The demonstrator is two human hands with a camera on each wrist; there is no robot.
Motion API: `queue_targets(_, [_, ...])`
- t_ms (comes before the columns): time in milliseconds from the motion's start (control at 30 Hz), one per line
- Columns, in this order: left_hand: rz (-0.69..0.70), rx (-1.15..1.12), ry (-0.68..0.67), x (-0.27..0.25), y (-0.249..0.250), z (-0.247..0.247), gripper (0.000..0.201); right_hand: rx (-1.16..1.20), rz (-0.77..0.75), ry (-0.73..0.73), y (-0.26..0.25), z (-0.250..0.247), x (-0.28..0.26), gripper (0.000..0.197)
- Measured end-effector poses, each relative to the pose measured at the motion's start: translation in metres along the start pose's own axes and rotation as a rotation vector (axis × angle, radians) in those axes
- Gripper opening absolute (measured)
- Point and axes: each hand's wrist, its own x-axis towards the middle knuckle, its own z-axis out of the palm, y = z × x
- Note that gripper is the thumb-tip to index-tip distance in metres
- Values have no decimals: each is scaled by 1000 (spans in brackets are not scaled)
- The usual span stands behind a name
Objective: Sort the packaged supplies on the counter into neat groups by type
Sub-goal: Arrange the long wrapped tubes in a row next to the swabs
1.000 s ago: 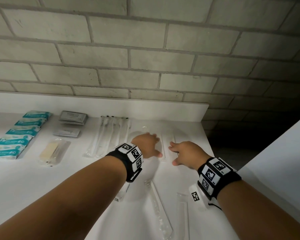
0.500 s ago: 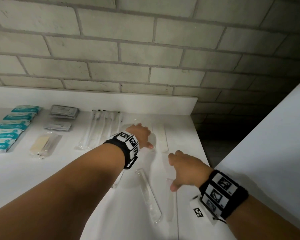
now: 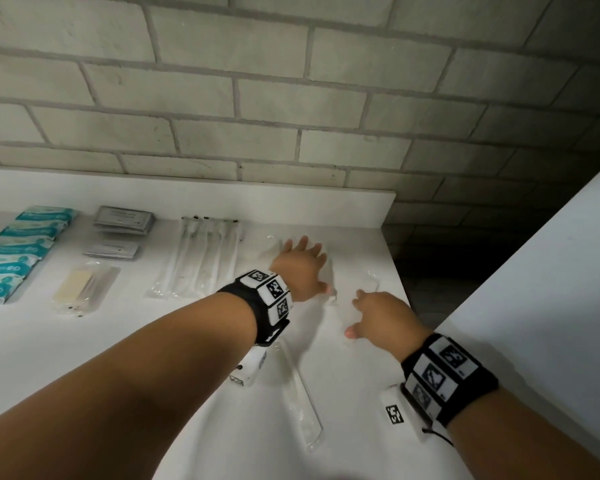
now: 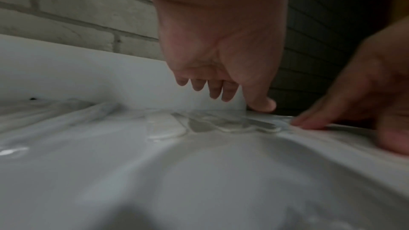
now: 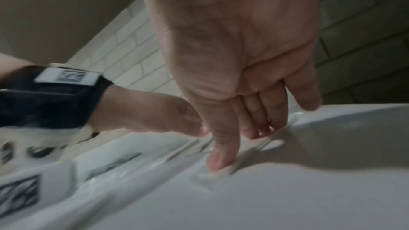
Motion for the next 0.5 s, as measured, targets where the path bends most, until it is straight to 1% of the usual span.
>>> queue_targets(67, [-4,32,-68,7,7,4,73,-19,-22,3,4,-12,12,75])
queue_targets(133, [-22,21,-112,13,8,7,69,-51,-71,9,7,-22,25,71])
queue_targets(200, [-34,11,-145,16,7,6,69,-44,-123,-1,9,-29,37,71])
queue_targets(333, [-61,16,-177,18,6,4,72,33,-221,-44,13,-34,57,75])
queue_targets(500, [-71,31,-196,21,7,1,73,140,-245,-58,21,-26,73,78])
